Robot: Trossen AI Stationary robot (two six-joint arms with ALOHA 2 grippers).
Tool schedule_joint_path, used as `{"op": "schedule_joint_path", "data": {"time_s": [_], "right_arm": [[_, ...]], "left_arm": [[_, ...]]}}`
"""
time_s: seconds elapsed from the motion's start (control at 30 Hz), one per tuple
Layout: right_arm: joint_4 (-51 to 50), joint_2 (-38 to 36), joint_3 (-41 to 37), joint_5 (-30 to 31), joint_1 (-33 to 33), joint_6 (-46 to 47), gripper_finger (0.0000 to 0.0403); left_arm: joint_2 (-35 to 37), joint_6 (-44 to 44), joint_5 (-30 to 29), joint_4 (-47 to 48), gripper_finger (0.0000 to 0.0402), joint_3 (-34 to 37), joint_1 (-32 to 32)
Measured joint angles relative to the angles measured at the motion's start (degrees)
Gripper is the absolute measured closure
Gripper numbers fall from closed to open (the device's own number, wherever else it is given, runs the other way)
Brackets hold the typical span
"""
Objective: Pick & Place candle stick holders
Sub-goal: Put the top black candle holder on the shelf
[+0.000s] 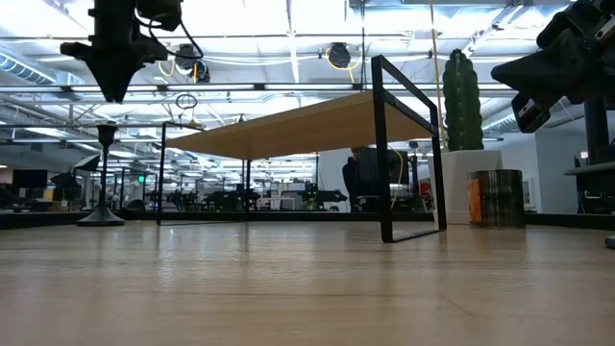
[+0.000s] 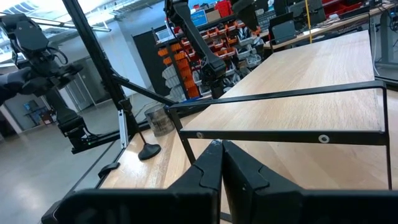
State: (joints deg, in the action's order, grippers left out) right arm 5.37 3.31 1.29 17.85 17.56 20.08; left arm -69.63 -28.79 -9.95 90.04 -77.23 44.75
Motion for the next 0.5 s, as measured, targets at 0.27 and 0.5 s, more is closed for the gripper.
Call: {"op": "schedule_joint_path", "data": {"time_s": [0.27, 0.5], "right_arm": [[0.00, 0.00, 0.00, 0.00, 0.02, 0.00, 0.0399], [0.00, 0.00, -0.01, 0.00, 0.02, 0.00, 0.0399]], "left_arm": [[0.00, 1.97, -2.56, -0.02, 0.0313, 0.00, -0.02], [0.00, 3.07, -2.04, -0.02, 0.0313, 0.00, -0.02]]}}
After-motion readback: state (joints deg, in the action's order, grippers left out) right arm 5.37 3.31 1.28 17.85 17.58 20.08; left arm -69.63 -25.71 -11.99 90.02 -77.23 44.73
